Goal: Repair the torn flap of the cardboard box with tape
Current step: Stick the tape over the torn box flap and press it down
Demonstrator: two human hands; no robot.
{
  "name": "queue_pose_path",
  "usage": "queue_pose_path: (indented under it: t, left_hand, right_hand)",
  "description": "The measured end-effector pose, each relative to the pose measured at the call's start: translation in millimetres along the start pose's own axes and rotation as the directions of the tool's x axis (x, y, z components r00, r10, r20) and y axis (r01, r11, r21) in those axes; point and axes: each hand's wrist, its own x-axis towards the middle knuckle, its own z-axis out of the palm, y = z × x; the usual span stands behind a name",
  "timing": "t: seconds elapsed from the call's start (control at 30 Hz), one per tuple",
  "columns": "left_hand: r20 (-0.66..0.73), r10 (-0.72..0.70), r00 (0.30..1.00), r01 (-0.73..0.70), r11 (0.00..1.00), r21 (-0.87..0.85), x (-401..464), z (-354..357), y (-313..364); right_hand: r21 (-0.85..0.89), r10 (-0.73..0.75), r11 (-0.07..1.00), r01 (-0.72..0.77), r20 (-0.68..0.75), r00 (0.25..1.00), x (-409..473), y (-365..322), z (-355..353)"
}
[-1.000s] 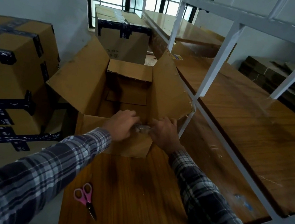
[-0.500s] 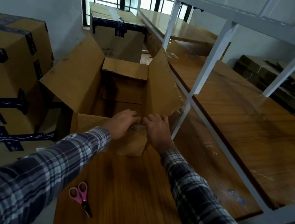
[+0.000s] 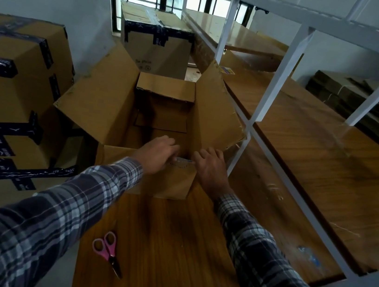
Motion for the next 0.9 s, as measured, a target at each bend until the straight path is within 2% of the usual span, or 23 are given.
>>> queue_pose_path:
  t: [0.07, 0.3, 0.4, 0.5, 0.6, 0.73, 0.9]
  left_hand:
    - [0.003, 0.034, 0.999, -0.033, 0.999, -0.036, 0, 1, -6]
    - [0.070, 0.014, 0.997, -0.003, 0.988, -0.157, -8, -2, -30]
    - [0.075, -0.007, 0.997, 0.017, 0.990, -0.137, -5, -6, -21]
    - [0.036, -0.071, 0.997, 0.072, 0.997, -0.023, -2, -7, -1]
    - [-0.004, -0.104, 0.995, 0.104, 0.995, 0.002, 1, -2, 10]
    - [0.007, -0.030, 1.000, 0.030, 0.997, -0.069, 3, -3, 11]
    - [0.058, 0.017, 0.998, -0.011, 0.994, -0.112, 4, -6, 9]
  right_hand:
    - [0.023, -0.006, 1.000, 0.006, 0.025, 1.000, 0, 2, -3]
    - [0.076, 0.001, 0.997, -0.014, 0.162, 0.987, 2, 7, -17]
    - [0.068, 0.014, 0.997, -0.031, 0.230, 0.973, 6, 6, -22]
    - [0.021, -0.007, 1.000, 0.002, 0.258, 0.966, 12, -4, -24]
    - [-0.014, -0.005, 1.000, 0.008, 0.238, 0.971, 15, -18, -24]
    - [0.022, 0.044, 0.999, -0.049, 0.192, 0.980, 16, -23, -22]
    - [0.054, 0.015, 0.998, -0.027, 0.196, 0.981, 15, -18, -21]
